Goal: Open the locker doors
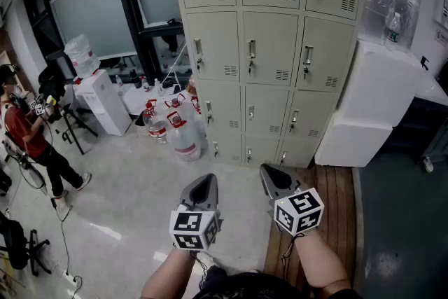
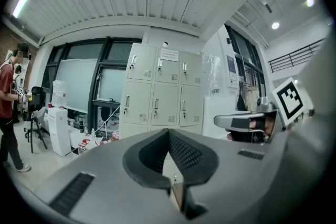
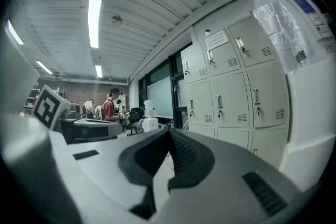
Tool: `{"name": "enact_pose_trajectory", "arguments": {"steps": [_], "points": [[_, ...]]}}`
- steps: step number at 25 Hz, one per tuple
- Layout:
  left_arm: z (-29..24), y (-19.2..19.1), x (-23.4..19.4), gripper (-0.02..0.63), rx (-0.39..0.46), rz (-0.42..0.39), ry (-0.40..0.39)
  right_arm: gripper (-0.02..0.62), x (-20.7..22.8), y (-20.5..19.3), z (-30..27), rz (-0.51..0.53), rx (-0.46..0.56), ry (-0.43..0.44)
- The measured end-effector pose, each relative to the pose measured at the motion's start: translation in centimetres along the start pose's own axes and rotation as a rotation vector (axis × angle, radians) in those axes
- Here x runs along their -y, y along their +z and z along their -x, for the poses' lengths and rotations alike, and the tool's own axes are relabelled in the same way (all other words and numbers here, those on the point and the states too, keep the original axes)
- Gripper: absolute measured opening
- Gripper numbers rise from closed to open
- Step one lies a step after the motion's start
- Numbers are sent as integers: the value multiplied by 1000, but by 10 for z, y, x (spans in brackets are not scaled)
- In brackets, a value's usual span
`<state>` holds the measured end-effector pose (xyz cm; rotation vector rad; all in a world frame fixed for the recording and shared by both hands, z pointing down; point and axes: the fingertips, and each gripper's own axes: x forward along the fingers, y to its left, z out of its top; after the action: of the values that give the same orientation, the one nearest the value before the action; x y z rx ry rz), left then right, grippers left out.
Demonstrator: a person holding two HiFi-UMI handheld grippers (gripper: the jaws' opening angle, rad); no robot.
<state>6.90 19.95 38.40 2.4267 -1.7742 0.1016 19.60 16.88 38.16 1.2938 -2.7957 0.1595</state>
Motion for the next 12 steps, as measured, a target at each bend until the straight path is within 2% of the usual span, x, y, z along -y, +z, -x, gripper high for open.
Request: {"name": "enact_pose_trajectory", "arguments": {"steps": [12], "points": [[-2,-3,-12,0,4,-3,1,0,-9,0,-12,10,12,24]]}}
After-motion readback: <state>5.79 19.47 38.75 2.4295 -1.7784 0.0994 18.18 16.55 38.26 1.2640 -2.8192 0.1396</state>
